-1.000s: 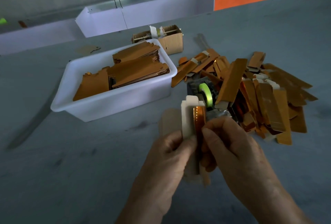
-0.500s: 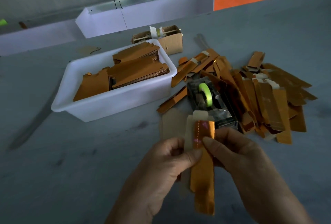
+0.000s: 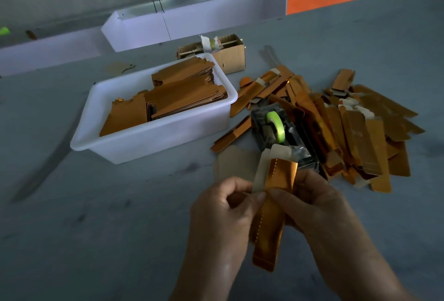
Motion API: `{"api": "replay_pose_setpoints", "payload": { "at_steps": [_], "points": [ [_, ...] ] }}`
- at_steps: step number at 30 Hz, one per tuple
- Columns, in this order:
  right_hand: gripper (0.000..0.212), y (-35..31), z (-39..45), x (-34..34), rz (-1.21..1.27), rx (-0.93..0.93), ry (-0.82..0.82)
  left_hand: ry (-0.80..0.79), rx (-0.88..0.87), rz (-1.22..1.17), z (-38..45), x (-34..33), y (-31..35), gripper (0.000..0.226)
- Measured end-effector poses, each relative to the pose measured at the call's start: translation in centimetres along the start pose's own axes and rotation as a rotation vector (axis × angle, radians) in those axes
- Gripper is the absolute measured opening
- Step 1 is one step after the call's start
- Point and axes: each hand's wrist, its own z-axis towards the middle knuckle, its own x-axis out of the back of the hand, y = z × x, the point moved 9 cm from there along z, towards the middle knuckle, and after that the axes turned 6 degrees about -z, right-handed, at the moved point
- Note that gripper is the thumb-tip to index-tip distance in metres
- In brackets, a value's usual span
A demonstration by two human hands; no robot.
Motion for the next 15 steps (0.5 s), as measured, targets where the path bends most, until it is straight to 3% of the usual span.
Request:
{"api": "replay_pose_setpoints", "payload": {
  "at_steps": [4, 8, 10, 15],
  "points": [
    [0.014, -0.3, 0.0, 0.2, -0.007, 0.035, 0.049, 0.125, -0.161, 0.124, -0.9, 0.1, 1.6, 0.003],
    [0.009, -0.4, -0.2, -0.1, -0.024, 0.051, 0.071, 0.188, -0.439, 0.686, -2.4, -1.9, 4.9, 0.014],
    [0.008, -0.5, -0.3, -0.2, -0.026, 0.054, 0.069, 0.191, -0.479, 0.871, -3.1, -3.4, 5.1, 0.03],
    [0.007, -0.1, -0.8, -0.5, 0.03, 0.014, 0.029, 0.044, -0.416, 1.046, -3.5, -5.1, 3.4, 0.031]
  ]
}}
